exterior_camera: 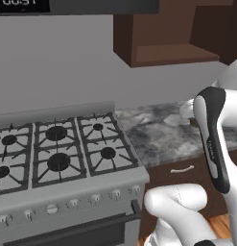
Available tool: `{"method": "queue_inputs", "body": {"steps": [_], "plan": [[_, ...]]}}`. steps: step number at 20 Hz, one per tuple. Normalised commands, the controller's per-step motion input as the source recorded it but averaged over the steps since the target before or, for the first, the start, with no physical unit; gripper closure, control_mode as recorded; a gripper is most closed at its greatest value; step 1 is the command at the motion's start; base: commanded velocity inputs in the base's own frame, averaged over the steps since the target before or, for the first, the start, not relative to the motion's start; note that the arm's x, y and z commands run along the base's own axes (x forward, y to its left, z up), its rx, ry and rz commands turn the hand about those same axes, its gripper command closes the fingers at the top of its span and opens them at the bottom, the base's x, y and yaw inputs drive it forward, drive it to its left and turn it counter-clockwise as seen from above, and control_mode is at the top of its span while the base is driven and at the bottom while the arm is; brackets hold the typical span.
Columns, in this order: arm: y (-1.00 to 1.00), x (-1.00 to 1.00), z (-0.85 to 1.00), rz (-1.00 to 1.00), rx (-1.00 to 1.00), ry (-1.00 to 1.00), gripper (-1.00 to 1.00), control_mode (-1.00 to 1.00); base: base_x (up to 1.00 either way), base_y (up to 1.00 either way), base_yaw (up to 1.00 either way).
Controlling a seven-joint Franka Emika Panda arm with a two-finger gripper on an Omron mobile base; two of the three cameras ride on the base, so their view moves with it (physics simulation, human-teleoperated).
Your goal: Sort all alcoholic drinks to one cabinet, and non-alcoholic drinks to the other.
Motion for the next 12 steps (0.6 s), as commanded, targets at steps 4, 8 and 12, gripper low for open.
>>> {"method": "queue_inputs", "body": {"steps": [4,8,12], "plan": [[0.0,0.0,0.0,0.0,0.0,0.0,1.0,1.0,0.47,-0.28,0.01],[0.0,0.0,0.0,0.0,0.0,0.0,1.0,1.0,0.42,-0.34,0.01],[0.0,0.0,0.0,0.0,0.0,0.0,1.0,1.0,0.36,-0.32,0.02]]}}
